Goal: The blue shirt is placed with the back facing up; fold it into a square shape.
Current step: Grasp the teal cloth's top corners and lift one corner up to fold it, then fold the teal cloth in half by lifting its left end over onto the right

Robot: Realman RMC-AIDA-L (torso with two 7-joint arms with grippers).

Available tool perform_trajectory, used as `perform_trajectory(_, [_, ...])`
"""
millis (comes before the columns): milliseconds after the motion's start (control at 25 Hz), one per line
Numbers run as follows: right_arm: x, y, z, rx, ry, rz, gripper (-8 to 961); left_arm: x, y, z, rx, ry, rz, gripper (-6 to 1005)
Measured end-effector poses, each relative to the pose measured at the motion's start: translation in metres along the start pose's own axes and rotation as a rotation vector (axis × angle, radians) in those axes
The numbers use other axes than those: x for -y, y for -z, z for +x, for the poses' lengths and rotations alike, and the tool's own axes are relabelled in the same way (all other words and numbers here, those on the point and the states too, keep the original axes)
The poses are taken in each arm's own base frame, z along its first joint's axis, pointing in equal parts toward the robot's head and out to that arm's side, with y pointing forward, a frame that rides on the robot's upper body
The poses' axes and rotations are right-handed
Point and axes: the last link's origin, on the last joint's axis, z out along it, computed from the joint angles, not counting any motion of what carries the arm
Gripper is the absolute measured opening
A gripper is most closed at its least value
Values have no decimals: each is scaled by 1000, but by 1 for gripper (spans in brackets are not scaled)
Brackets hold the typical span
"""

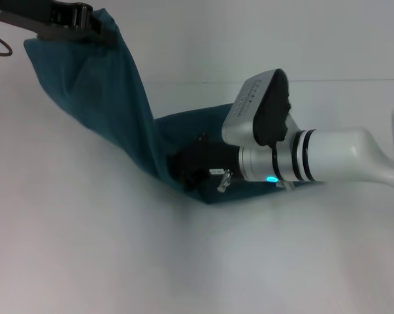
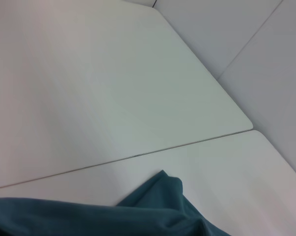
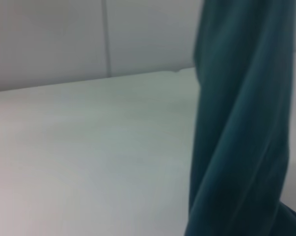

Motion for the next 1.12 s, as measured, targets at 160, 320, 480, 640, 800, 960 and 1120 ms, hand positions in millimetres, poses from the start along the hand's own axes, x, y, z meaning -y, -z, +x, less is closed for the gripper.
perform_trajectory(160, [-8, -2, -1, -18, -6, -38, 2, 2, -1, -2, 4, -1, -1, 43])
perform_trajectory(320, [0, 7, -1, 26, -87, -4, 2, 3, -6, -2, 10, 0, -5, 42])
perform_trajectory(480, [35, 47, 10, 125, -267, 171, 2, -1, -16, 1, 24, -8, -19, 42])
perform_trajectory(640, [68, 110, 30, 267, -443, 364, 2, -10, -28, 9, 41, -24, -38, 42])
perform_trajectory(800, [86, 165, 49, 311, -529, 480, 2, -26, -43, 20, 59, -63, -52, 42])
perform_trajectory(960, [93, 204, 65, 305, -583, 529, 2, -47, -61, 28, 79, -109, -71, 41])
perform_trajectory(1120, [95, 230, 76, 307, -620, 555, 2, -63, -81, 30, 100, -145, -79, 41])
